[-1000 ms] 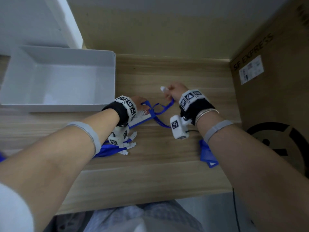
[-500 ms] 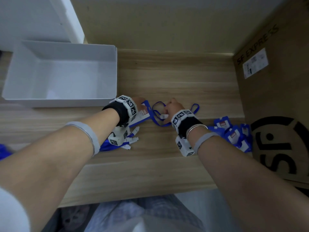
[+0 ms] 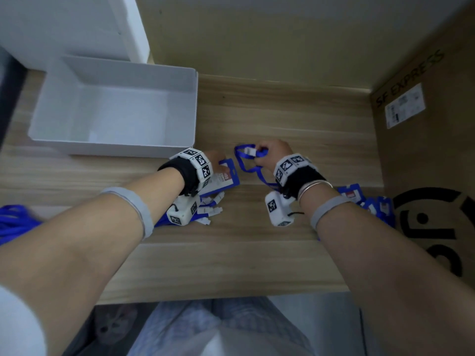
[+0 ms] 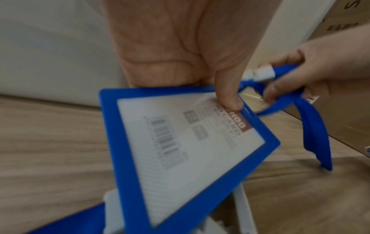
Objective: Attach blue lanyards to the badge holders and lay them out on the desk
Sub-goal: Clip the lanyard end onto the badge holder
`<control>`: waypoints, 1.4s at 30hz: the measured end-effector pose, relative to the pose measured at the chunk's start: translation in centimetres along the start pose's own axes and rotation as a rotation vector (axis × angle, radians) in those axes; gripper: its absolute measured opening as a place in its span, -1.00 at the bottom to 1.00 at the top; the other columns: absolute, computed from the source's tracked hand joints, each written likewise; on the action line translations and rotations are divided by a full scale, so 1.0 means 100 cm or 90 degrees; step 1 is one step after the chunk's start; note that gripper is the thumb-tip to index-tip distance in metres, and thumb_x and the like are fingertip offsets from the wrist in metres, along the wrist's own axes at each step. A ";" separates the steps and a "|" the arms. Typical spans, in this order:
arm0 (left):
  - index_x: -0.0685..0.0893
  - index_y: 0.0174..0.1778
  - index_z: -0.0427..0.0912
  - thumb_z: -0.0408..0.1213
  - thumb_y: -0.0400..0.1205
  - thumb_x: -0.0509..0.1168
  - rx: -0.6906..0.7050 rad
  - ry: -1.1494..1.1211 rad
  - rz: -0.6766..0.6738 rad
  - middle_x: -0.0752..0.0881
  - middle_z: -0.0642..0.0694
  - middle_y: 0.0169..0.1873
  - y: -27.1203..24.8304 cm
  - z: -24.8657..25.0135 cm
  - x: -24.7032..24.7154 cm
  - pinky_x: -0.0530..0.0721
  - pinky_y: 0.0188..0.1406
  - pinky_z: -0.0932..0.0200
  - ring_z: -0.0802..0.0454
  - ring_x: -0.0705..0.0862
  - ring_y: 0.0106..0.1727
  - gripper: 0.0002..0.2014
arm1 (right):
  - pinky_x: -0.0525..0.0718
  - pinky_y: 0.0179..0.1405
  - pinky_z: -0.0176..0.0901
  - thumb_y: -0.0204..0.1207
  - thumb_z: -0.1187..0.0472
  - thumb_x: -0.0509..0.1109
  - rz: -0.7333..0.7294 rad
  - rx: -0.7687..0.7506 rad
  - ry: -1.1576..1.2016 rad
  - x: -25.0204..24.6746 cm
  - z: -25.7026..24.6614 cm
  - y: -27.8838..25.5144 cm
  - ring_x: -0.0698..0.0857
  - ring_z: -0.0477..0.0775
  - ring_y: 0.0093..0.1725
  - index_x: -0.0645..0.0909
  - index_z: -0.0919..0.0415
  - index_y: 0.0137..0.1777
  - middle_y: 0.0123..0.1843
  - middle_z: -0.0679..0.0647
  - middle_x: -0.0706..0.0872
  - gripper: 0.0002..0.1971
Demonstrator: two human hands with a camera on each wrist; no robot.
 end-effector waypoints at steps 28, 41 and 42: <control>0.40 0.50 -0.20 -0.09 0.69 0.14 -0.033 0.045 0.091 0.54 -0.20 0.42 -0.072 -0.102 -0.018 0.45 0.37 0.04 -0.16 0.53 0.38 -0.53 | 0.48 -0.17 -0.29 0.48 0.28 0.41 -0.031 -0.241 -0.027 0.036 -0.235 0.064 0.58 0.02 -0.11 0.63 0.18 0.02 -0.12 0.07 0.64 -0.87; 0.34 0.53 -0.19 -0.13 0.73 0.06 0.026 0.131 0.094 0.48 -0.18 0.46 -0.076 -0.081 -0.027 0.35 0.39 0.14 -0.13 0.47 0.44 -0.55 | 0.64 0.16 -0.19 0.55 0.29 0.34 -0.091 -0.107 -0.120 0.041 -0.195 0.058 0.69 0.13 0.23 0.57 0.18 0.32 0.28 0.11 0.68 -0.67; 0.33 0.53 -0.19 -0.13 0.73 0.07 0.031 0.136 0.081 0.47 -0.17 0.47 -0.075 -0.079 -0.026 0.34 0.41 0.14 -0.13 0.45 0.46 -0.55 | 0.69 0.18 -0.13 0.56 0.30 0.32 -0.064 -0.096 -0.085 0.034 -0.192 0.055 0.72 0.14 0.18 0.60 0.20 0.25 0.22 0.13 0.72 -0.73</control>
Point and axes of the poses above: each hand's wrist, its own y-axis towards the middle knuckle, its own x-axis out of the palm, z = x × y, the point moved 5 cm from there along y, towards the middle knuckle
